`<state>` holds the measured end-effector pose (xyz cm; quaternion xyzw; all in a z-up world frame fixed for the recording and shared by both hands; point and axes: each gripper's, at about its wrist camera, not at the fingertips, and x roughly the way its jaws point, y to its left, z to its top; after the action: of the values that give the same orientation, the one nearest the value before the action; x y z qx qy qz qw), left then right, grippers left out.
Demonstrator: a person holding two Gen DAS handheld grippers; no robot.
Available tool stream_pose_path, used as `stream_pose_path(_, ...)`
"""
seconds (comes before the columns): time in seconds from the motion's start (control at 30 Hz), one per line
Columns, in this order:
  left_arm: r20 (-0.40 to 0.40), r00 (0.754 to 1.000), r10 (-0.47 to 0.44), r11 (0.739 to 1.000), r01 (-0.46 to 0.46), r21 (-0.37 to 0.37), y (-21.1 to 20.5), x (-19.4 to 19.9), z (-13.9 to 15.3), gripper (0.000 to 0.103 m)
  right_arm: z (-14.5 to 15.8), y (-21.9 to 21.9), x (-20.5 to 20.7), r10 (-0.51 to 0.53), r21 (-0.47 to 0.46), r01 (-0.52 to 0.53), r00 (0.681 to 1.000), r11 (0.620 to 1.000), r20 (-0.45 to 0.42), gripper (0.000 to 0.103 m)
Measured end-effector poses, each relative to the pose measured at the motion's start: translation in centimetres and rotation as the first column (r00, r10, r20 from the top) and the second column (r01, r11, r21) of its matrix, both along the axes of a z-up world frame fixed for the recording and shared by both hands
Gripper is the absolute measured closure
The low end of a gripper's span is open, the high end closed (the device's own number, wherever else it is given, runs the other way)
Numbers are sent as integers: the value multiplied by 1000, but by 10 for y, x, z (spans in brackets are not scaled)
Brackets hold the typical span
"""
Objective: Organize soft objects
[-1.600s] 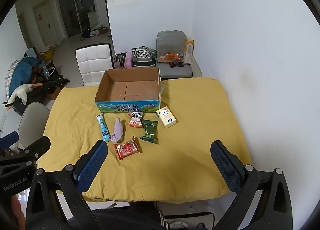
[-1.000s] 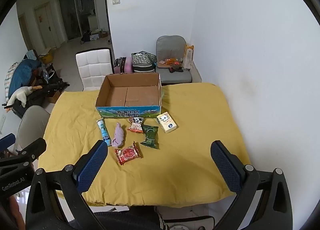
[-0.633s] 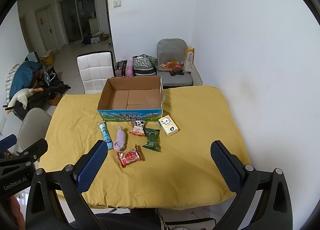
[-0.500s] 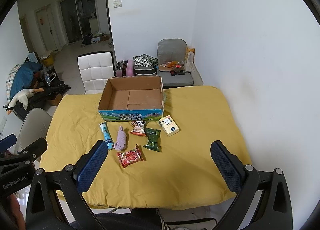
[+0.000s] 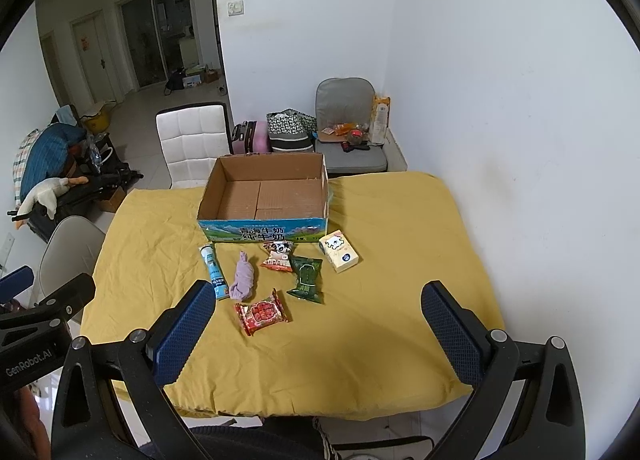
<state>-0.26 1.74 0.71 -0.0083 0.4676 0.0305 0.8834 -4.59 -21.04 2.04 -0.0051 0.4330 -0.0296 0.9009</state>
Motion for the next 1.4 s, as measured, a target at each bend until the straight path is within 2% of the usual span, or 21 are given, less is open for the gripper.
stream_pose_path(1.4,30,1000,8,1000,-8,5,6,1,6,0,-5,5,1,-6,9,6,999,1000,33,0)
